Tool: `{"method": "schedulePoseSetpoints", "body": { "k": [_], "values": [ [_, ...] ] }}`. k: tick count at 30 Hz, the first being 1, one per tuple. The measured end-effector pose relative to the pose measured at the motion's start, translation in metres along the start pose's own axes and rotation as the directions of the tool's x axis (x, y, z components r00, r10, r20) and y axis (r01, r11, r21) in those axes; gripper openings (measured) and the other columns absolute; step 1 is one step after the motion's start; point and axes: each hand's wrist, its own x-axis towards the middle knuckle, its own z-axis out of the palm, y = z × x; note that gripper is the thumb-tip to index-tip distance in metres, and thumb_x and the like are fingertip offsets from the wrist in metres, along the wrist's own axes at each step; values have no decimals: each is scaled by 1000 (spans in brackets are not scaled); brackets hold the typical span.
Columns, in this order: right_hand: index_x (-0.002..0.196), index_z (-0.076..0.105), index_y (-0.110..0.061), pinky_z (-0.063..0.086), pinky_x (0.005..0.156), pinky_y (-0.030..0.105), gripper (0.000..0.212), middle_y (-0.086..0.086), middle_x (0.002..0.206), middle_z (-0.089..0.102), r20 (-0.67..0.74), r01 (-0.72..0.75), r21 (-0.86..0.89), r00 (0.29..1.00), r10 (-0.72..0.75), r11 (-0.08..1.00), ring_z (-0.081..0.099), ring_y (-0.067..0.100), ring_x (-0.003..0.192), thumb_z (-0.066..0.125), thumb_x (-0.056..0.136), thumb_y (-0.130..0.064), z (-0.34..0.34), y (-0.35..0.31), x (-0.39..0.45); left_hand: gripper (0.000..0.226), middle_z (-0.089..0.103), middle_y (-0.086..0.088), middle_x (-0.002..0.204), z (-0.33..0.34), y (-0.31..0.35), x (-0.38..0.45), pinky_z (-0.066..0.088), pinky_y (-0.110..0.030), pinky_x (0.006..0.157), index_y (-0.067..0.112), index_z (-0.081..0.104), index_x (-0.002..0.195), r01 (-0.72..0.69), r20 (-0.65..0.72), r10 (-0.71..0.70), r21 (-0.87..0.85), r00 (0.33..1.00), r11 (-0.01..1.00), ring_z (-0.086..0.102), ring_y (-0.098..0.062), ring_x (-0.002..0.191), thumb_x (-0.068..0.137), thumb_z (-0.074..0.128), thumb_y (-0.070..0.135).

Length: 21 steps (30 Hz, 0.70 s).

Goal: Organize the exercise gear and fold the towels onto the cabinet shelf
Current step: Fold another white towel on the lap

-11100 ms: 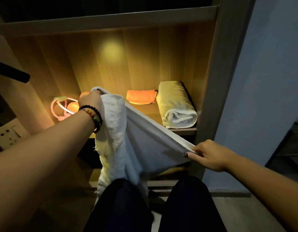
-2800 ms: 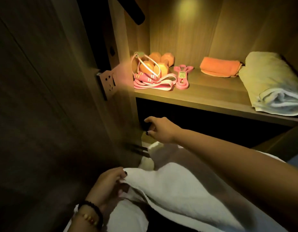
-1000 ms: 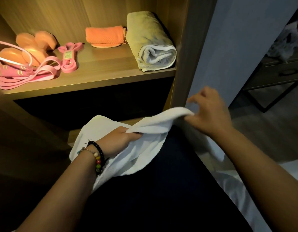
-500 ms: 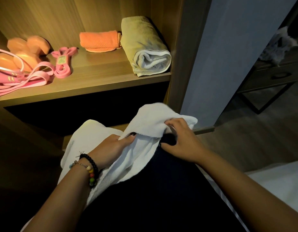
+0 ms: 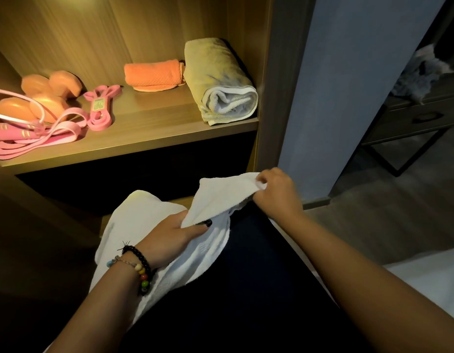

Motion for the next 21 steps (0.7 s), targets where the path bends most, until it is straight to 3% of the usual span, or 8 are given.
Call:
{"method": "schedulePoseSetpoints", "body": {
  "k": [3,6,8,10,12,14,18,21],
  "values": [
    [120,50,-10,45,84,39,48,10,122,47,-29,-335,131,940,341,933,48,28,111,65,78,-27,-2,3,13,18,68,18,112,2,0,2,45,-35,101,44,59,112,-1,-2,1,22,1000,1000,64,-11,101,96,54,37],
    [134,40,-6,40,100,44,58,15,139,40,173,-667,243,745,645,705,42,35,125,59,85,-30,8,11,23,16,70,15,110,3,-1,4,46,-40,101,44,60,110,-4,7,4,24,1000,1000,65,-14,99,95,56,40],
    [138,41,-4,39,104,43,51,15,142,43,371,-767,398,636,677,503,43,33,130,49,92,-27,14,19,26,24,71,15,108,2,-2,4,46,-41,100,45,62,109,-14,12,14,25,1000,1000,66,-14,98,87,57,52],
    [129,50,-2,45,97,41,37,16,130,56,492,-777,577,576,653,251,54,31,120,42,96,-18,14,22,27,40,72,11,105,2,-5,4,47,-43,99,44,64,108,-22,12,21,38,1000,999,67,-17,96,75,53,63],
    [91,59,3,49,91,35,20,16,81,70,549,-786,612,502,668,88,62,25,89,43,95,-7,12,21,26,53,72,0,104,2,-7,4,47,-48,97,40,65,107,-28,12,28,58,1000,998,66,-26,95,66,49,71],
    [69,53,-3,52,83,29,24,7,46,60,591,-784,621,481,647,16,55,19,66,48,92,-4,12,18,28,57,71,-6,105,1,-9,4,46,-49,96,39,64,106,-24,0,24,77,1000,997,64,-30,95,64,46,72],
    [78,58,-4,51,71,34,18,11,71,60,668,-760,634,444,597,-143,55,22,67,44,90,-3,16,19,24,45,65,16,117,3,-9,2,47,-43,97,55,52,119,-61,-24,65,127,998,990,61,-14,103,75,46,67],
    [90,63,-5,56,63,34,13,12,71,69,687,-683,679,460,563,-269,63,25,73,50,90,-5,11,24,19,60,54,25,132,7,-8,-2,44,-35,101,58,35,136,-133,-30,140,177,990,975,54,-7,117,77,39,68]
  ]
}}
